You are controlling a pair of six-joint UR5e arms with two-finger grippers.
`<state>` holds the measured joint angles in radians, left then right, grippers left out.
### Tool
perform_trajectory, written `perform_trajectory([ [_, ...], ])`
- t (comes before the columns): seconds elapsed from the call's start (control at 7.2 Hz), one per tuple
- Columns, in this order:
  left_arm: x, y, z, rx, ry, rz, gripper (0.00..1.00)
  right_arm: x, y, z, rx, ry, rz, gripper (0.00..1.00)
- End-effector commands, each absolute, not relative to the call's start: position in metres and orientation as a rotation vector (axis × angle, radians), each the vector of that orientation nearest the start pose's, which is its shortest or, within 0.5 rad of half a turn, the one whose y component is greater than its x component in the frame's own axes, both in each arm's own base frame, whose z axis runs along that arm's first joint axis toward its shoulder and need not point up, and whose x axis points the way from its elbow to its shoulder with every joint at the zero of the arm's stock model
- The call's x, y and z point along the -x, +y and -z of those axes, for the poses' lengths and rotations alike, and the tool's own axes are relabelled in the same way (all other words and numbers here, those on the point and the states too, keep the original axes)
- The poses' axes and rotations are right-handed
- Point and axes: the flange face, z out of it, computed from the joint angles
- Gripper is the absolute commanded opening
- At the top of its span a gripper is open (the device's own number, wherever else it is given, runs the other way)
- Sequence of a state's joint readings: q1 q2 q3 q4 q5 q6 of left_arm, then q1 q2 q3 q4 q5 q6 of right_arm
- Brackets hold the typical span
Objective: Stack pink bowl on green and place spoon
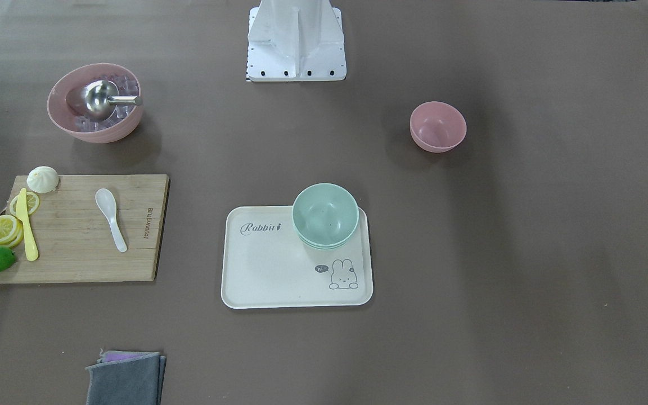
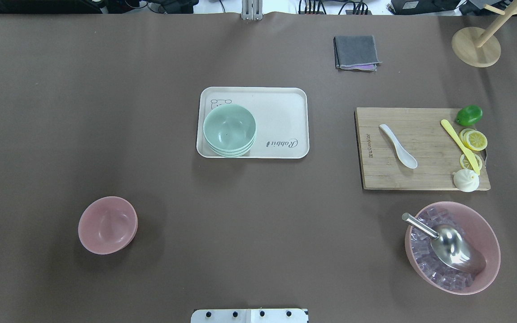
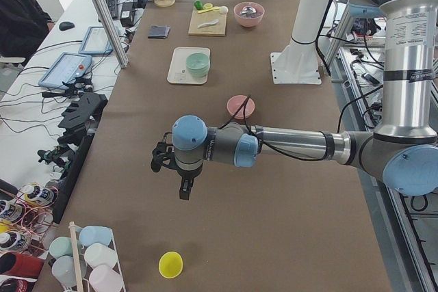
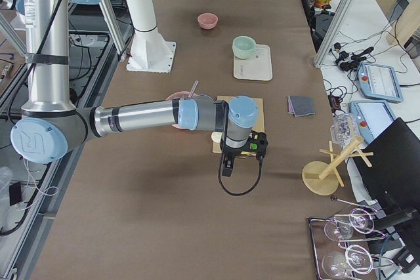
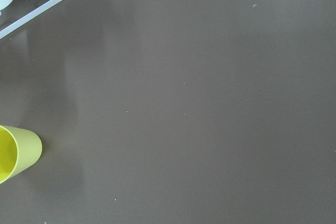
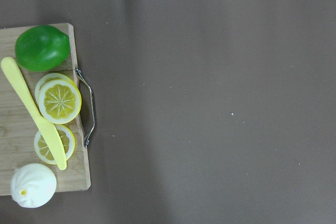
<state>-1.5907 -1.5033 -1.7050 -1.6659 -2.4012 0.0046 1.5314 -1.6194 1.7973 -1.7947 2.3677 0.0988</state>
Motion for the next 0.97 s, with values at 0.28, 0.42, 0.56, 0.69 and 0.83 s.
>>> perform_trajectory([
  [0.28, 0.069, -0.471, -0.605, -0.173, 0.829, -0.058, 0.98, -0.044, -0.464, -0.601, 0.088, -0.790, -0.084, 1.00],
  [0.42, 0.070, -0.471, -0.602, -0.180, 0.828, -0.059, 0.98, -0.045, -0.463, -0.598, 0.077, -0.791, -0.080, 1.00],
  [0.56, 0.070, -0.472, -0.598, -0.185, 0.830, -0.060, 0.98, -0.045, -0.468, -0.591, 0.056, -0.791, -0.066, 1.00],
  [0.69, 0.069, -0.475, -0.589, -0.198, 0.830, -0.064, 0.98, -0.045, -0.471, -0.587, 0.019, -0.794, -0.056, 1.00],
  [0.83, 0.068, -0.478, -0.573, -0.208, 0.834, -0.038, 0.98, -0.045, -0.473, -0.581, -0.016, -0.799, -0.038, 1.00],
])
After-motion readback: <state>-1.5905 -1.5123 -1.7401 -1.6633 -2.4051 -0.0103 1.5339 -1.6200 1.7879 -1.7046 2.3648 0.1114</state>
